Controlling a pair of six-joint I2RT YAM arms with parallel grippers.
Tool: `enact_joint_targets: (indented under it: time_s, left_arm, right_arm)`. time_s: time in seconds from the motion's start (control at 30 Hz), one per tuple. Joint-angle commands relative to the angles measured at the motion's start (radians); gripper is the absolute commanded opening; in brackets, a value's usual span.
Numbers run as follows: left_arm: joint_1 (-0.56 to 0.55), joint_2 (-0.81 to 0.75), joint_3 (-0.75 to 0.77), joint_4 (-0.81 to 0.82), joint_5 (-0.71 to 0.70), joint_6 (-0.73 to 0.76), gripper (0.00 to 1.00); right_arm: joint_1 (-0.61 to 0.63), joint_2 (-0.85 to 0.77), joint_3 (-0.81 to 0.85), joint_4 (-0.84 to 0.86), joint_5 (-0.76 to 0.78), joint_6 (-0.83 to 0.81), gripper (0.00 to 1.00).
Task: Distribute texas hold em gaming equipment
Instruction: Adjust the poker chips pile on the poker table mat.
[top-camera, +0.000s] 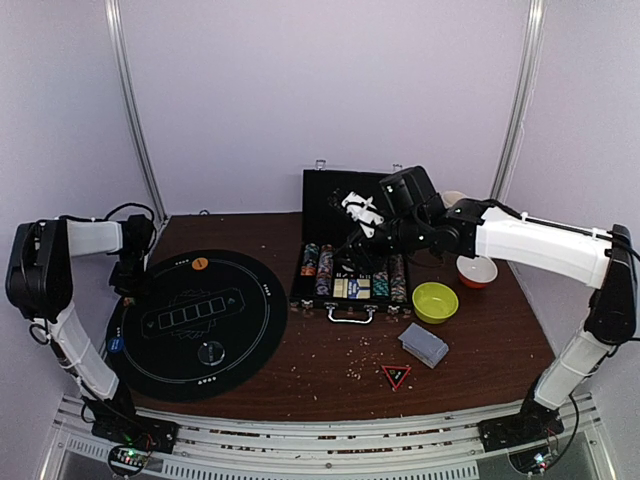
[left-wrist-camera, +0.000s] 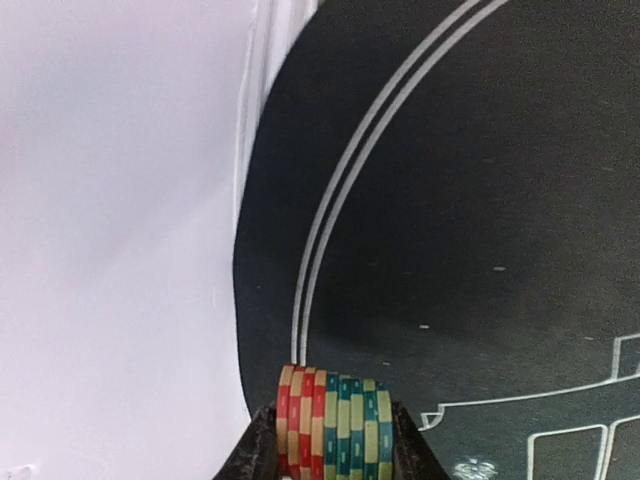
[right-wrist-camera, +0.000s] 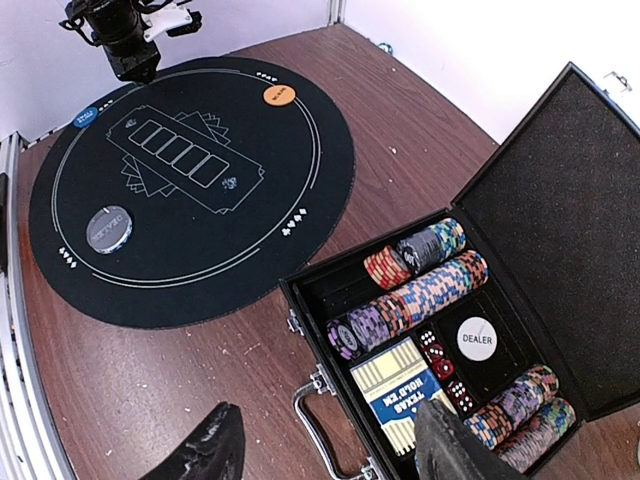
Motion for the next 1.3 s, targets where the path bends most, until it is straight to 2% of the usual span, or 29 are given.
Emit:
enact_joint_targets:
  time_s: [0.0, 0.07, 0.17, 0.27, 0.43, 0.6, 0.73, 0.87, 1.27]
  left_arm:
    - [0.006, -0.032, -0.002, -0.015, 0.032, -0.005, 0.00]
    - [0.047, -0.073, -0.006, -0.009, 0.209, -0.014, 0.00]
    - [0.171, -0.142, -0.050, 0.048, 0.446, -0.056, 0.00]
    - [0.295, -0.161, -0.078, 0.084, 0.608, -0.091, 0.00]
    - [0.323, -0.131, -0.083, 0.105, 0.726, -0.097, 0.00]
    - [0.417, -0.147, -0.146, 0.155, 0.825, -0.109, 0.00]
    - [0.442, -0.162, -0.198, 0.172, 0.877, -0.115, 0.00]
    - [0.501, -0.165, -0.256, 0.246, 1.011, -0.171, 0.00]
    - [0.672, -0.248, -0.424, 0.373, 1.053, -0.280, 0.00]
  right_arm:
    - [0.002, -0.056, -0.027, -0.009, -0.004, -0.001, 0.61]
    - [0.001, -0.062, -0.037, -0.011, -0.002, -0.007, 0.61]
    - [0.001, -0.066, -0.042, -0.020, -0.002, -0.018, 0.61]
    - [0.004, -0.071, -0.046, -0.023, 0.000, -0.025, 0.61]
    - [0.007, -0.089, -0.067, -0.019, 0.006, -0.031, 0.62]
    - [0.006, -0.097, -0.082, -0.014, -0.001, -0.039, 0.62]
    - [0.006, -0.089, -0.075, -0.024, 0.002, -0.058, 0.62]
    - [0.006, -0.077, -0.061, -0.036, -0.006, -0.071, 0.62]
    - [0.008, -0.076, -0.051, -0.052, -0.054, -0.079, 0.63]
